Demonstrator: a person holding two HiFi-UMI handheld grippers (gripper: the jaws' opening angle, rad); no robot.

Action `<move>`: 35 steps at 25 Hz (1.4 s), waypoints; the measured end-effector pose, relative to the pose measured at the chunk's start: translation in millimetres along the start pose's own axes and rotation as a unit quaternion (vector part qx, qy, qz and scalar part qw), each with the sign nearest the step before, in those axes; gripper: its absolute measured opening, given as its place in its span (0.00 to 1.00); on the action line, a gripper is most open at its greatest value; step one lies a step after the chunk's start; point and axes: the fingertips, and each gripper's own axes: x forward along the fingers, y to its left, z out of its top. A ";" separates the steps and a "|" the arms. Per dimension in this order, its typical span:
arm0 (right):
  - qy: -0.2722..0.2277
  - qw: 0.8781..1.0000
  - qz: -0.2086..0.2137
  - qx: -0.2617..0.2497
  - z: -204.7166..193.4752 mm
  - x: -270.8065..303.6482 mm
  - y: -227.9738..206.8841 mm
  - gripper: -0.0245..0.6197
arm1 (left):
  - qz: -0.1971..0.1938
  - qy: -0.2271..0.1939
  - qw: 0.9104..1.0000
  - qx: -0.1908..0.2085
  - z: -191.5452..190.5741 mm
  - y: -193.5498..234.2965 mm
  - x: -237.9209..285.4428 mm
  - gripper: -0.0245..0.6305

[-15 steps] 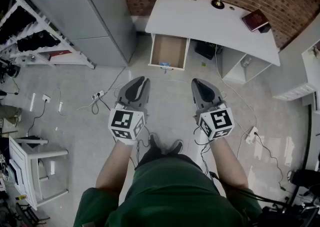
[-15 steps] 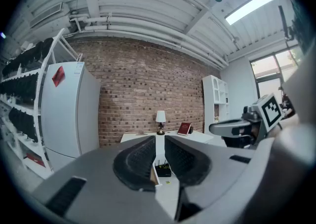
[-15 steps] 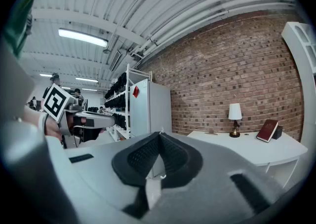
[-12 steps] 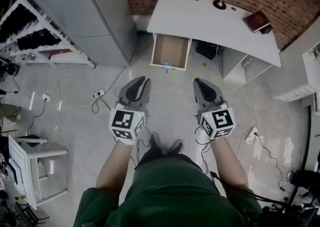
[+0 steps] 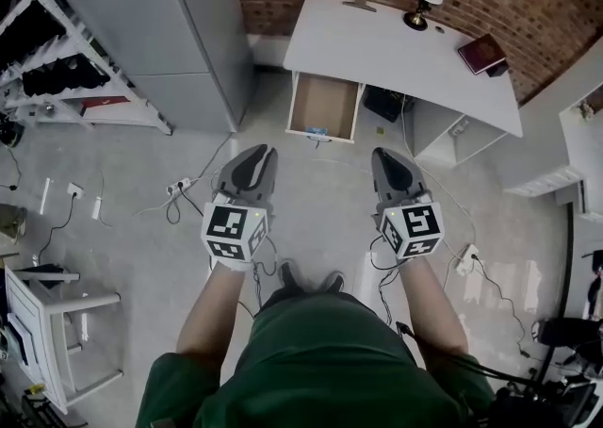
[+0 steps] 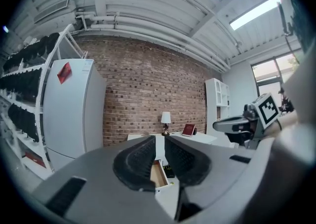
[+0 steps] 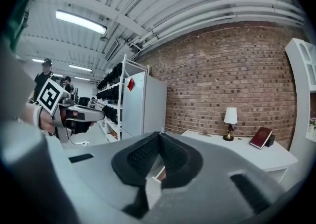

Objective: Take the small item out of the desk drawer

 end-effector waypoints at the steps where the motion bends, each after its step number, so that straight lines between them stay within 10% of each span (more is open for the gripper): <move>1: 0.001 1.000 -0.003 -0.004 2.8 4.9 3.9 0.04 | 0.000 -0.003 1.000 -0.001 1.7 9.2 -0.5 0.12; 17: 0.014 0.999 -0.022 -0.045 19.8 59.2 51.1 0.04 | -0.014 -0.015 1.000 -0.024 -1.6 87.9 -4.8 0.12; 35: 0.015 0.999 0.002 -0.034 -2.4 134.5 -4.8 0.04 | 0.008 0.005 1.000 -0.013 -10.1 107.1 79.0 0.12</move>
